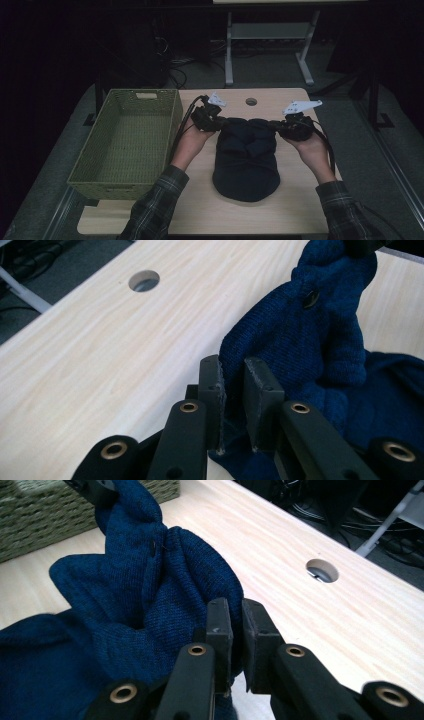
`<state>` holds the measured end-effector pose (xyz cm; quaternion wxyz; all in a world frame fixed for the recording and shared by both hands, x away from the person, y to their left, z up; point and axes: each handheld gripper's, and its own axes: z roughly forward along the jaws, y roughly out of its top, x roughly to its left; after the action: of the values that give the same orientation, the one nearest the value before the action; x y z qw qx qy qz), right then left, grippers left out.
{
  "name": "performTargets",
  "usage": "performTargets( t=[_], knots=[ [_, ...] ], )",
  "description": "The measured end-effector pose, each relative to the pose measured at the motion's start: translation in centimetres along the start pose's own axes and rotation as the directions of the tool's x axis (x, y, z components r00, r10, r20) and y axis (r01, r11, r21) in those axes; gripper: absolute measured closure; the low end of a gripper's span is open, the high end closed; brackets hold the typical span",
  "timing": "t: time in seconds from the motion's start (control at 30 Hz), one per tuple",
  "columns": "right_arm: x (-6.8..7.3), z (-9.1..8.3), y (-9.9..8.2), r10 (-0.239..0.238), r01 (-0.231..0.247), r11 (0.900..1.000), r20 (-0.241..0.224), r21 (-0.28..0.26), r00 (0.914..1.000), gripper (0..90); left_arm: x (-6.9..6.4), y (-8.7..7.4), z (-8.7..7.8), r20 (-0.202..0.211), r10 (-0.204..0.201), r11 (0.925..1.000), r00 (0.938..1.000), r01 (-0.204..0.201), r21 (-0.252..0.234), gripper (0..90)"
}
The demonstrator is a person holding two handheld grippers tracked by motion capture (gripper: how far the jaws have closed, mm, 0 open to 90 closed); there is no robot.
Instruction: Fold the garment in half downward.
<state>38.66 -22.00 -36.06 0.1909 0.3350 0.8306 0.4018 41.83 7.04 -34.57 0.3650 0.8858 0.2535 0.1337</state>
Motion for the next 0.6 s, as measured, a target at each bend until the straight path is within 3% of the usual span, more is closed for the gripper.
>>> performTargets(
  t=[0.6],
  knots=[
    [2.0, -0.4, -3.2, 0.014, -0.014, 0.9998, -0.068, 0.012, 0.9976, 82.8, -2.0, -2.9, -0.2, 0.093, -0.014, 0.9999, 0.9956, 0.013, 0.009, 79.0]
  ],
)
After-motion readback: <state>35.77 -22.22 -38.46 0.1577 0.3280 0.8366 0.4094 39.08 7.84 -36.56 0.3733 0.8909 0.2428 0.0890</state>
